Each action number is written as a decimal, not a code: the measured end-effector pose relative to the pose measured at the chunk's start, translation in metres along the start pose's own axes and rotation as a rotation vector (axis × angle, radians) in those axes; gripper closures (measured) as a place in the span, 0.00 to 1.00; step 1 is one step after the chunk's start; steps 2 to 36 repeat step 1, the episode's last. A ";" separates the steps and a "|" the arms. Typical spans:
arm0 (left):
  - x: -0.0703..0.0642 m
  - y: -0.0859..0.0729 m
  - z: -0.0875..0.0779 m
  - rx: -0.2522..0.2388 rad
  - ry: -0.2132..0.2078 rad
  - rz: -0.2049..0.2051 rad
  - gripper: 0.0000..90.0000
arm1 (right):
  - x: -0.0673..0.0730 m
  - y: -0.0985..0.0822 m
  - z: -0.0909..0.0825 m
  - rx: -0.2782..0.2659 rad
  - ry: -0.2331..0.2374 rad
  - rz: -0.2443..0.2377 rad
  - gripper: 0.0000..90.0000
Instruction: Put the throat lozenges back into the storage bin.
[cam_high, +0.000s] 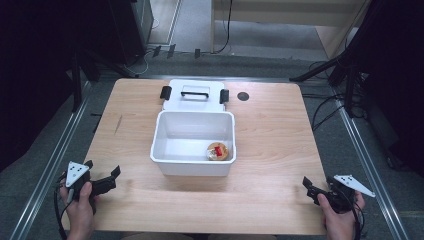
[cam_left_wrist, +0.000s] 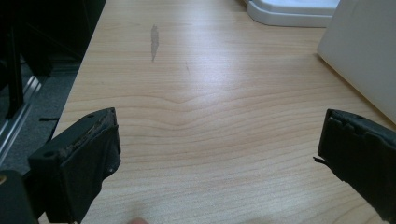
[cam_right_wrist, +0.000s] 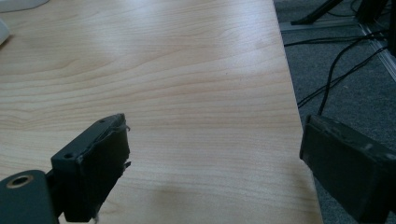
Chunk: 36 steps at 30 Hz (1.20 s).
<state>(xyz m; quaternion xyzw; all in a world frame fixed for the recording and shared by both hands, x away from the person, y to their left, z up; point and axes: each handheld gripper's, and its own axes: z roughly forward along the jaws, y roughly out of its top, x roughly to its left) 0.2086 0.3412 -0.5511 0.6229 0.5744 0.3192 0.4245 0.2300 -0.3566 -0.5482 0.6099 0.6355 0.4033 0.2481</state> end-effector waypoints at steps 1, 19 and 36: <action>0.000 0.000 0.000 0.000 0.000 0.000 0.00 | 0.000 0.000 0.000 0.000 0.001 0.000 0.10; 0.000 0.000 0.000 0.000 0.000 0.000 0.00 | 0.000 0.000 0.000 0.000 0.001 0.000 0.10; 0.000 0.000 0.000 0.000 0.000 0.000 0.00 | 0.000 0.000 0.000 0.000 0.001 0.000 0.10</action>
